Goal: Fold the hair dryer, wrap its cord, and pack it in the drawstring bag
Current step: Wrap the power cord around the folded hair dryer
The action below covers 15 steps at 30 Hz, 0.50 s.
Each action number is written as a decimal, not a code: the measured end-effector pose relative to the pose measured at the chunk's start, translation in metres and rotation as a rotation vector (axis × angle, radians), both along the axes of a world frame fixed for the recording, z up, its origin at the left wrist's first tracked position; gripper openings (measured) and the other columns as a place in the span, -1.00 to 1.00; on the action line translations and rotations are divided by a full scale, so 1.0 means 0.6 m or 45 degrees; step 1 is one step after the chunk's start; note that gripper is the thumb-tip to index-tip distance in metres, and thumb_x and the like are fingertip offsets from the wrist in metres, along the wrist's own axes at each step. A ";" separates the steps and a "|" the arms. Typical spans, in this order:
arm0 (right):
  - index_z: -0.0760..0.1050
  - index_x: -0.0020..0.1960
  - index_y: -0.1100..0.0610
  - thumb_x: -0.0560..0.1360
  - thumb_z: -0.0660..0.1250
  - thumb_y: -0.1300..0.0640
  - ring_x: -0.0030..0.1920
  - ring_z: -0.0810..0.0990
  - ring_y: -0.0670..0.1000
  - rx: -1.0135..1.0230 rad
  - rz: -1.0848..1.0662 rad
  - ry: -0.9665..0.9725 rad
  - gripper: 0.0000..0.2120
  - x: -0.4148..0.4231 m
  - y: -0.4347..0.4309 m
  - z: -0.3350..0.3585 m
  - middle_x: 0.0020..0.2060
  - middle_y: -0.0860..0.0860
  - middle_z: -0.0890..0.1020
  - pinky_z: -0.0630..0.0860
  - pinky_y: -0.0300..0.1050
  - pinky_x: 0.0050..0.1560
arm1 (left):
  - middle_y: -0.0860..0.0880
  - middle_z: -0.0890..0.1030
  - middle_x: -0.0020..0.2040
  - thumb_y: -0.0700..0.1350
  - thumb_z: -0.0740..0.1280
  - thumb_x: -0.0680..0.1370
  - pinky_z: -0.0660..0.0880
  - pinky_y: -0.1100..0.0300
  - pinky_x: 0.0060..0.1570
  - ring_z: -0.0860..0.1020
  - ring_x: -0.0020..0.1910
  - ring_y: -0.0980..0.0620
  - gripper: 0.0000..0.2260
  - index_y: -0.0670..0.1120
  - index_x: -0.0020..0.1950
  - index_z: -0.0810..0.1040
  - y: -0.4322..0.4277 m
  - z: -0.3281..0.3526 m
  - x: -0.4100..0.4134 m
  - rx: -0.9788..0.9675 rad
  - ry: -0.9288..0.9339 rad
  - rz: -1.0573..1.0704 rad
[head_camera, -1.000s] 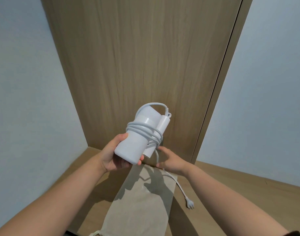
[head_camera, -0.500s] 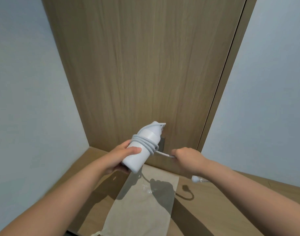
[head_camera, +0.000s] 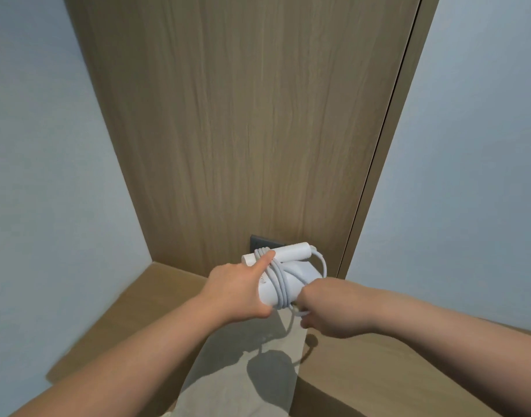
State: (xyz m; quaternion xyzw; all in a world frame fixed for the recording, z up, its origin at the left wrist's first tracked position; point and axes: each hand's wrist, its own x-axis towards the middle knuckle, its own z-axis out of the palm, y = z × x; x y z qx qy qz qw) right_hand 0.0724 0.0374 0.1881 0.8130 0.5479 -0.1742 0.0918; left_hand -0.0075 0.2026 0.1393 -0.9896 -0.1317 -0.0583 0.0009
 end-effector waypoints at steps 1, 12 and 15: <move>0.44 -0.24 0.19 0.55 0.23 0.07 -0.32 0.42 0.10 0.004 0.017 0.001 -0.75 0.000 0.002 0.012 -0.32 0.10 0.49 0.31 -0.11 -0.38 | -0.04 0.61 0.04 0.22 0.28 0.37 0.38 0.14 -0.23 0.58 -0.04 -0.11 -0.17 0.18 0.53 -0.08 0.004 -0.007 -0.001 0.055 -0.003 -0.026; 0.62 -0.14 0.18 0.48 0.31 0.16 -0.17 0.58 0.06 0.344 -0.185 0.053 -0.86 0.101 0.031 0.071 -0.20 0.05 0.65 0.49 -0.08 -0.19 | 0.01 0.51 -0.30 0.14 0.37 0.22 0.25 0.25 -0.48 0.50 -0.37 -0.01 -0.18 0.14 0.46 0.19 0.044 -0.040 -0.038 0.164 -0.077 -0.410; 0.61 -0.19 0.16 0.46 0.36 -0.06 -0.11 0.54 0.09 0.402 -0.142 -0.254 -0.72 0.106 0.032 0.067 -0.15 0.06 0.60 0.44 -0.05 -0.21 | 0.01 0.53 -0.20 0.18 0.32 0.30 0.26 0.22 -0.39 0.52 -0.25 -0.02 -0.19 0.19 0.50 0.07 0.049 -0.035 -0.045 0.113 -0.021 -0.344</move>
